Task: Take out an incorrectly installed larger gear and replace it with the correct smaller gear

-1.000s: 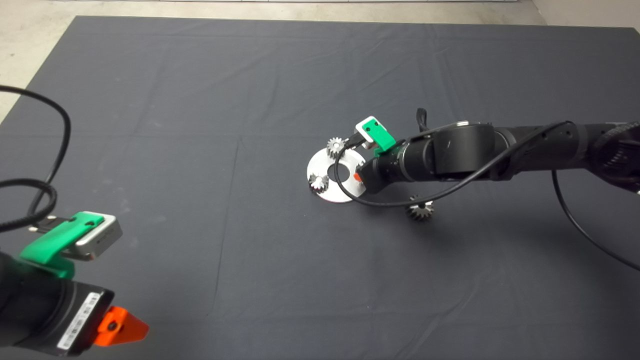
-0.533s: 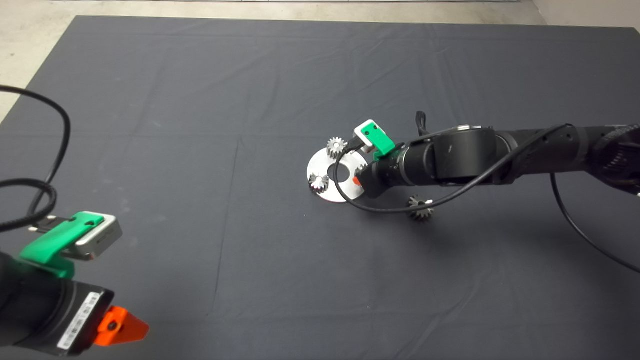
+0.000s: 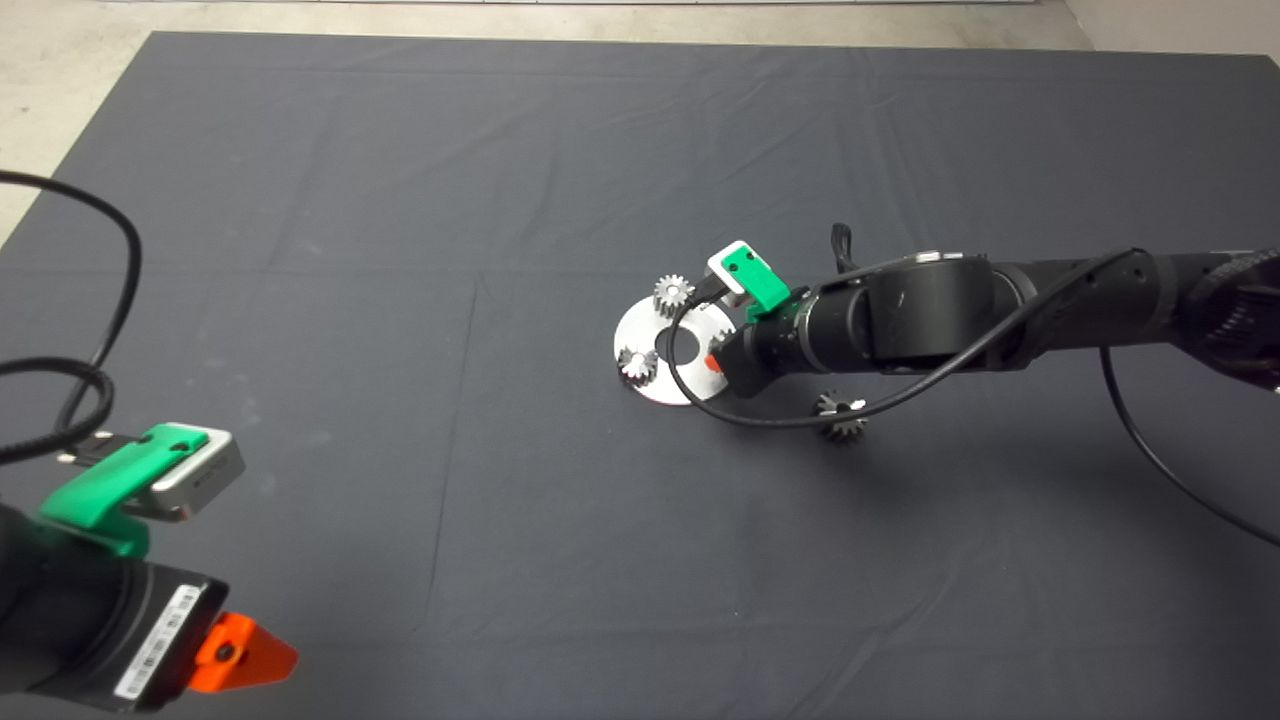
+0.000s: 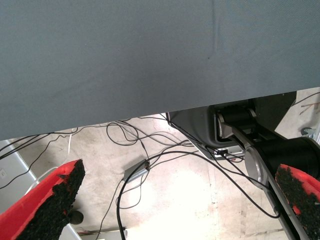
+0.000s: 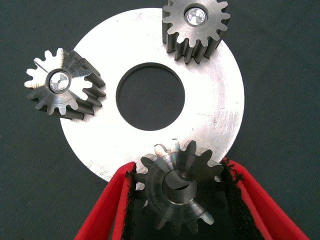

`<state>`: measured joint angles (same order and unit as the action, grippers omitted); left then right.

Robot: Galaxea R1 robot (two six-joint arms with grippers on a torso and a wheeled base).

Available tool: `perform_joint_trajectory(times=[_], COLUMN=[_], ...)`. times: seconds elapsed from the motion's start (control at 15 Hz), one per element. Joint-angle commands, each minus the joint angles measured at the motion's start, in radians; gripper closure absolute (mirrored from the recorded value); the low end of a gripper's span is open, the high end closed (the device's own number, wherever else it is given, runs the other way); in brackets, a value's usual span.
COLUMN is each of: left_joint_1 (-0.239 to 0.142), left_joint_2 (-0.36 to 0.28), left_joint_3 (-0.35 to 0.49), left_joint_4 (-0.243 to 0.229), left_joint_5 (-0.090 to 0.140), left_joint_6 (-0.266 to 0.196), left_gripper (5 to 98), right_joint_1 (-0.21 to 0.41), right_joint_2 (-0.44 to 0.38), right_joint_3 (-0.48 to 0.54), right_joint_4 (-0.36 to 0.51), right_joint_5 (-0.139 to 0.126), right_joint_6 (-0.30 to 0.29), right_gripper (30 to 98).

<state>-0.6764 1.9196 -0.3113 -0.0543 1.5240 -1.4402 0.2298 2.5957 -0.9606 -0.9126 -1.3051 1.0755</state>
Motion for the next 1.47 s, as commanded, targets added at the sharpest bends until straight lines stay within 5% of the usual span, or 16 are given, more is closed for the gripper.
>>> perform_joint_trajectory(times=[0.0, 1.4], left_joint_1=[-0.009, -0.009], left_joint_2=[-0.003, -0.003], left_joint_3=[0.015, 0.015], left_joint_4=[-0.016, -0.016], left_joint_5=[0.002, 0.002], left_joint_6=[0.001, 0.001], left_gripper=[5.4, 5.4], right_joint_1=[0.022, 0.000], right_joint_2=[-0.004, -0.007], right_joint_3=[0.002, -0.018], right_joint_4=[-0.043, -0.080], right_joint_5=[0.007, -0.003], right_joint_6=[0.006, 0.007], right_gripper=[88.2, 88.2])
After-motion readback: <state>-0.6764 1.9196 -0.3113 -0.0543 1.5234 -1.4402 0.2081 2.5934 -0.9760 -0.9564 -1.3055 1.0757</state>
